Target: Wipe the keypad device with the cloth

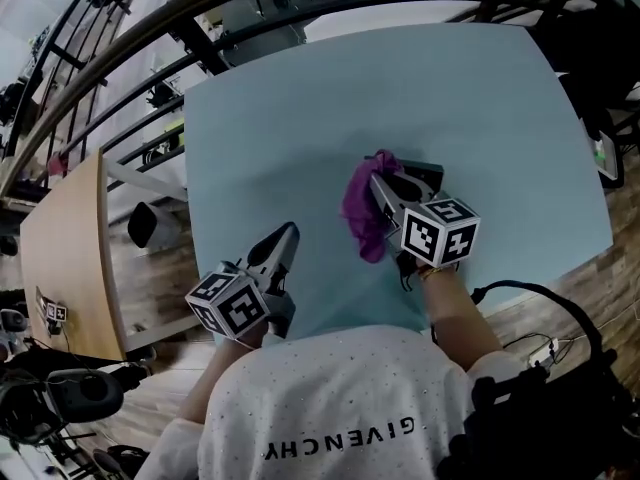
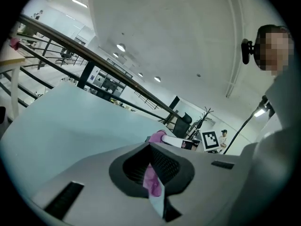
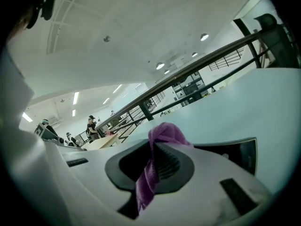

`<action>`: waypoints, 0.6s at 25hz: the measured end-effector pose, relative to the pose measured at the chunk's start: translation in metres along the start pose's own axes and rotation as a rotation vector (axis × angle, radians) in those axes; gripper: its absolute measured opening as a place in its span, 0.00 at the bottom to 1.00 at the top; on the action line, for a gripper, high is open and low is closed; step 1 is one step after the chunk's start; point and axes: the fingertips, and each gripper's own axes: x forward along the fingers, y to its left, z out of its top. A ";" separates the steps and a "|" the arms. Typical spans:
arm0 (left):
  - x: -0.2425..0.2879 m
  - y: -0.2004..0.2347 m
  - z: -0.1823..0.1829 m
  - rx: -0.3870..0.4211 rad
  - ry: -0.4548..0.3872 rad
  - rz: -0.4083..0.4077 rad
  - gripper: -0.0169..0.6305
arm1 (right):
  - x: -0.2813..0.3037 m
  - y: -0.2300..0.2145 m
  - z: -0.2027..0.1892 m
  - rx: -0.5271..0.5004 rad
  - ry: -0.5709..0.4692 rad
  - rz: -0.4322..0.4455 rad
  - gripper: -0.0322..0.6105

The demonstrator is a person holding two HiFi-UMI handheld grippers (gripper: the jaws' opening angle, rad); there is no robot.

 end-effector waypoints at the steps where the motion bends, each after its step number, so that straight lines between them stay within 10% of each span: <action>1: 0.003 0.001 0.000 -0.001 0.004 0.004 0.04 | 0.002 -0.005 -0.002 -0.006 0.007 -0.004 0.09; 15: 0.034 -0.006 -0.010 -0.034 0.053 -0.015 0.04 | -0.006 -0.027 -0.006 -0.049 -0.007 -0.008 0.09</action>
